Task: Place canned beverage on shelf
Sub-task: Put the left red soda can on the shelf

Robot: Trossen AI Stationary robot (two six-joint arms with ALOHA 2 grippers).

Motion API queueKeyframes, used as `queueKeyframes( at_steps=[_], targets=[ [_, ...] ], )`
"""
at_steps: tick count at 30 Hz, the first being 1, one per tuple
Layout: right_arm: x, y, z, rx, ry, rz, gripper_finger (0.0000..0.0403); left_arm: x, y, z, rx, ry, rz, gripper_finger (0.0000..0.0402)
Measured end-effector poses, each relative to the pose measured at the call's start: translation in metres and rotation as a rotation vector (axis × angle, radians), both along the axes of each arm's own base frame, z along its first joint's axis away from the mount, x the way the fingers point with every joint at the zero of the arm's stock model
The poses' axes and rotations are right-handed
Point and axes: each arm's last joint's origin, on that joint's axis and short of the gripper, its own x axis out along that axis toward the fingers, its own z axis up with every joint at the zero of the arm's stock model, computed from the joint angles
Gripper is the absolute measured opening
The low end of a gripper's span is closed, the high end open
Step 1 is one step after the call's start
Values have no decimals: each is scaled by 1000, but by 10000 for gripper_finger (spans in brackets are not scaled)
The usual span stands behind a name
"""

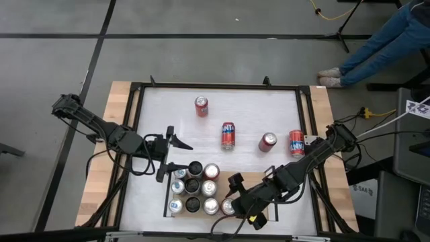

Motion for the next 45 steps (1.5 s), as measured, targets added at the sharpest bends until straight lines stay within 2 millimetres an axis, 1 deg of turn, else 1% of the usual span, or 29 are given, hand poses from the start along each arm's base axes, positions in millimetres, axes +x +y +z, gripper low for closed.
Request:
queueKeyframes(
  at_steps=[7, 15, 19, 27, 45],
  targets=[
    [1, 0, -1, -8, -10, 9, 347, 0, 0, 0, 0, 0, 0, 293],
    [10, 4, -17, -31, 23, 6, 347, 0, 0, 0, -1, 0, 1, 293],
    [15, 3, -22, -35, 29, 0, 347, 0, 0, 0, 0, 0, 0, 293],
    [17, 6, -32, -35, 67, 17, 347, 0, 0, 0, 1, 3, 0, 293],
    [20, 8, -42, -59, 98, 15, 347, 0, 0, -1, 3, 6, -1, 293]
  ],
)
